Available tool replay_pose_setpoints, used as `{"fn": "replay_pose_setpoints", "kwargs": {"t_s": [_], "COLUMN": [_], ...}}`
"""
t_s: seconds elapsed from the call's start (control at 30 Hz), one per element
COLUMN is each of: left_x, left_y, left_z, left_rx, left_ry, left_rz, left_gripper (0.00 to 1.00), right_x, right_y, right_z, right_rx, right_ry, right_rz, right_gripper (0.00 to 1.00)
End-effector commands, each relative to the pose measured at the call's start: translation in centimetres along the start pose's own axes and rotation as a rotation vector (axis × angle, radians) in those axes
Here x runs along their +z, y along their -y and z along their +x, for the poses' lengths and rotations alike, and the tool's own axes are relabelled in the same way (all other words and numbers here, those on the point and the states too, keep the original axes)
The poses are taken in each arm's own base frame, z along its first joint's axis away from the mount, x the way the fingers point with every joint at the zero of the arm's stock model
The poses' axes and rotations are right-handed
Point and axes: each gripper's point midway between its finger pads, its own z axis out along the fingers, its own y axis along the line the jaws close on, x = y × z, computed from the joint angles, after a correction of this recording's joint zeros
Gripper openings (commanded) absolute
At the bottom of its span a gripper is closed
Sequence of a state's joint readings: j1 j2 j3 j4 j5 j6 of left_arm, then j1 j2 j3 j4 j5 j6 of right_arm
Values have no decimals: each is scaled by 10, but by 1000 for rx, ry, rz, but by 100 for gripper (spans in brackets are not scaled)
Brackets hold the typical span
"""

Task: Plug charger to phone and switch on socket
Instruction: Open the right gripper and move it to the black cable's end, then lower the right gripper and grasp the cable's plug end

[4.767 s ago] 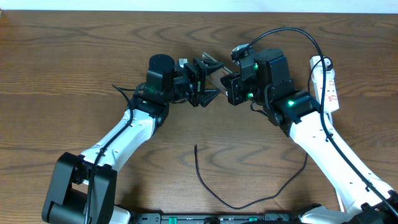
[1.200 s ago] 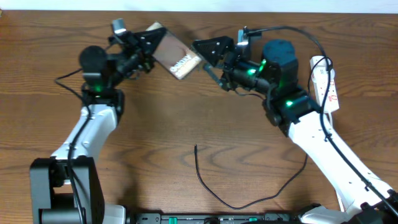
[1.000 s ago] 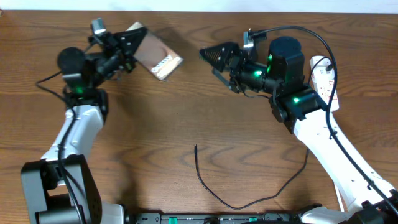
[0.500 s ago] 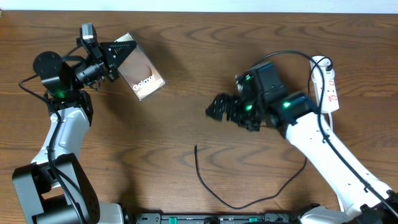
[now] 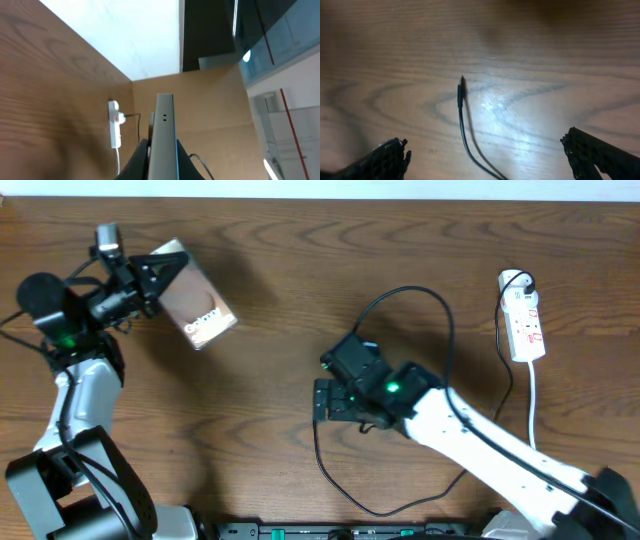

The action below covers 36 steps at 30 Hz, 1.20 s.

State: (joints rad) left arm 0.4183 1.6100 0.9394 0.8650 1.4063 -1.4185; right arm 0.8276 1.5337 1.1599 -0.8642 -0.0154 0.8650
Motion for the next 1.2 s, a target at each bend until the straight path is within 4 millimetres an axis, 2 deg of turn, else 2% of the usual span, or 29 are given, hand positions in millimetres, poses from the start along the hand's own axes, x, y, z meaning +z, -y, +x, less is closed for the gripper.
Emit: {"fn": "replay_pose_setpoints", "kwargs": {"t_s": [0.0,0.13,0.3,0.43,0.67,0.93,0.97,1.03,1.17], "left_x": [-15,-26,-31,-31,-31,-31,-31,-31,-31], "left_y": [9,8,8,8,8,8,8,8,8], "left_z": [-5,-10,-12,-12,-12,-12,-12,-12,-12], "left_rx": [47,47,48,49,48,48,48,49,49], "left_ry": [16,31,43,43,43,43,43,43,43], "left_rz": [1,-5,-8,-8,-8,-8,-8,-8,-8], "left_gripper": [7,7,7,7,7,7,7,7,7], "right_x": [29,58,77,94,116,117,117,117,117], "right_y": [1,-4,-2,0,5,5,5,5,5], "right_z": [9,22,30,33,37,37,37,37,37], "right_rx": [18,-21,-39,-41,-42,-42,-42,-42,-42], "right_ry": [-5,-48,-73,-88,-108,-110,-110,-110,-110], "right_rz": [75,109,145,165,190,193,194,194,194], "right_gripper": [99,99,97,85,72,46,35,22,14]}}
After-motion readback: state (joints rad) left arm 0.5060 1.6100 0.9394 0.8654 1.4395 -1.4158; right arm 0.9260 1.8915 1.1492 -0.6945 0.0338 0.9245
